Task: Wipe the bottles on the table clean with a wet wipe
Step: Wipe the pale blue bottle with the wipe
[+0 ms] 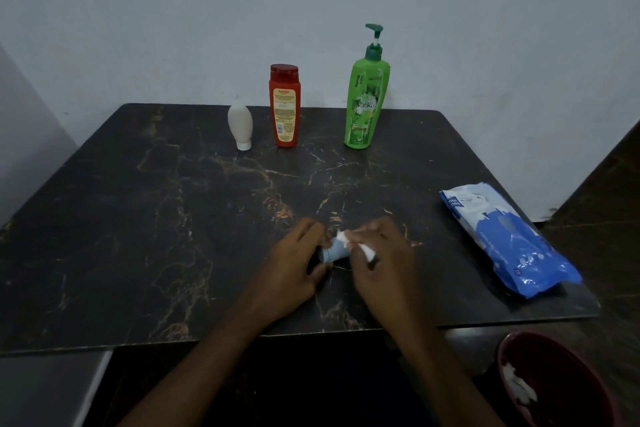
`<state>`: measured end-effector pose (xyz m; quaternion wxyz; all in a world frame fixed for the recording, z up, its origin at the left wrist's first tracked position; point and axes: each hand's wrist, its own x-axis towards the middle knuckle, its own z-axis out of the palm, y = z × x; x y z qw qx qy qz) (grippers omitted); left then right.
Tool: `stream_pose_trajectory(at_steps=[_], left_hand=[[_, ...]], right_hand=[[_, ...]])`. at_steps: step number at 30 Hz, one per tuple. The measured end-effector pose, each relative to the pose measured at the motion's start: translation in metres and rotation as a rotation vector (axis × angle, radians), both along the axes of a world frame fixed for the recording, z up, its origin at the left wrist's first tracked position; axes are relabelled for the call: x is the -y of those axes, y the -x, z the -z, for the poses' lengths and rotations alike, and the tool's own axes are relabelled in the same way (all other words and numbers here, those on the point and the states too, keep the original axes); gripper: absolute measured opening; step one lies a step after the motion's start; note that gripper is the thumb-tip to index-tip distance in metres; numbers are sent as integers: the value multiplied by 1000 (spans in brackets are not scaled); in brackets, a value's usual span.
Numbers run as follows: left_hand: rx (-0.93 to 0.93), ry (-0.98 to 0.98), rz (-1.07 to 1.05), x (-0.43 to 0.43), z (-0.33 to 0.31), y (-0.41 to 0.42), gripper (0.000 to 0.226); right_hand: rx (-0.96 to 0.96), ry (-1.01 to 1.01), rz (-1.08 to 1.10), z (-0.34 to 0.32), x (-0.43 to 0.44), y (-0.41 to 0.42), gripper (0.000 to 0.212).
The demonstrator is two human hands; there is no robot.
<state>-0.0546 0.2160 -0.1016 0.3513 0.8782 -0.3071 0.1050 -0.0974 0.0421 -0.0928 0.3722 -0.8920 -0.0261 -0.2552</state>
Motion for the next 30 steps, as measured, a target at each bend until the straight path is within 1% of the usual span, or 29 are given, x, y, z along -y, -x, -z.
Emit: stream_pose_trajectory(at_steps=[1,2,3,5,7,11,13,16,17,19,21,22,23,24,26,28,30], left_hand=[[-6,1,1,1,0,0,27],[-9,1,4,1,-1,1,26],[-5,1,7,1,-1,1,27],[7,0,11,0,-1,0,27],[12,-4,15,-1,-1,0,25],[50,-32,1,0,-1,1,24],[79,-30,5,1,-3,1,24],[88,0,34,1,-4,1,29],[87,13,41,0,-3,1,32],[74,40,47,0,-3,0,34],[65,87,60,0,-4,0,26],[68,111,64,0,-5,0,24],[65,128,60,0,-6,-1,24],[45,148,49,-1,-6,-2,27],[-44,190,18,-2,-6,-4,27],[-132,189,-18,-3,-4,-7,35],[-149,140,-34,-3,-2,-9,42]], right_hand=[[57,46,-40,5,1,5,17],[41,70,-40,7,-1,0,17],[5,52,-6,8,2,-5,17],[-53,-51,68,11,12,-14,16],[-51,-136,104,15,26,-13,17],[-178,-153,203,21,33,-15,15],[-197,-174,210,24,35,-13,15],[-79,-199,121,18,37,-7,16],[-67,-194,114,17,37,-5,17],[-148,-178,137,20,37,-4,15],[-244,-197,175,21,35,-2,11],[-215,-190,159,20,33,-1,11],[-162,-179,132,18,32,1,17],[-125,-185,121,16,29,3,25],[-121,-206,137,13,26,5,40],[-151,-206,142,14,25,4,37],[-212,-211,110,14,24,2,27]])
